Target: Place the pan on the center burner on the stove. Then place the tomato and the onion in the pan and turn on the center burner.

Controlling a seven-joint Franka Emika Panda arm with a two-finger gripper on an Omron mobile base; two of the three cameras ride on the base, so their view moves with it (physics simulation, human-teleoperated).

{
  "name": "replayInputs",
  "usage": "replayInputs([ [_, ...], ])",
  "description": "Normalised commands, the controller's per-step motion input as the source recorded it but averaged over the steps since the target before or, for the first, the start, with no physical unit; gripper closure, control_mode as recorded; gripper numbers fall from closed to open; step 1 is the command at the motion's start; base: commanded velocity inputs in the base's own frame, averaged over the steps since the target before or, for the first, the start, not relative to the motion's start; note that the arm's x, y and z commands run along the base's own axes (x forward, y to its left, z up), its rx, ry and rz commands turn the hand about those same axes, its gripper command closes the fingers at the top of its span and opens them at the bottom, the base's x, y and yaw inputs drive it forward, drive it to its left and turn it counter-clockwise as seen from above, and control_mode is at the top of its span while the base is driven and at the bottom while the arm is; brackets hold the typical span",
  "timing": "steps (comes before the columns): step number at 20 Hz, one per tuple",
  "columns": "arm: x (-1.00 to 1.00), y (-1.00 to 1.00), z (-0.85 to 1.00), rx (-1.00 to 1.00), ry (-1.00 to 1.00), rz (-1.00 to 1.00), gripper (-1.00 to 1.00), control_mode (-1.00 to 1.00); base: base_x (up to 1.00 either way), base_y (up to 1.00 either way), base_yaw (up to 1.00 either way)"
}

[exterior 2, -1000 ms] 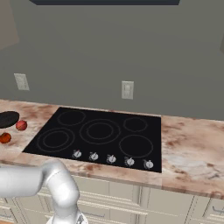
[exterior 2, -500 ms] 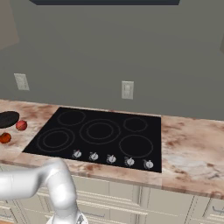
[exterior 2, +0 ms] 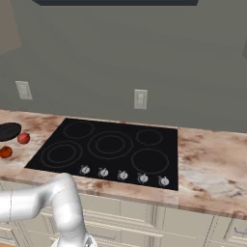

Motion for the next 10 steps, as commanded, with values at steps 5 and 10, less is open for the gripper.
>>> replayInputs([
  [5,0.12,0.2,-0.24,0.0,0.0,0.0,-1.0,-1.0,0.0,0.0,0.0],
  [10,0.13,0.2,-0.21,0.0,0.0,0.0,-1.0,-1.0,0.0,0.0,0.0],
])
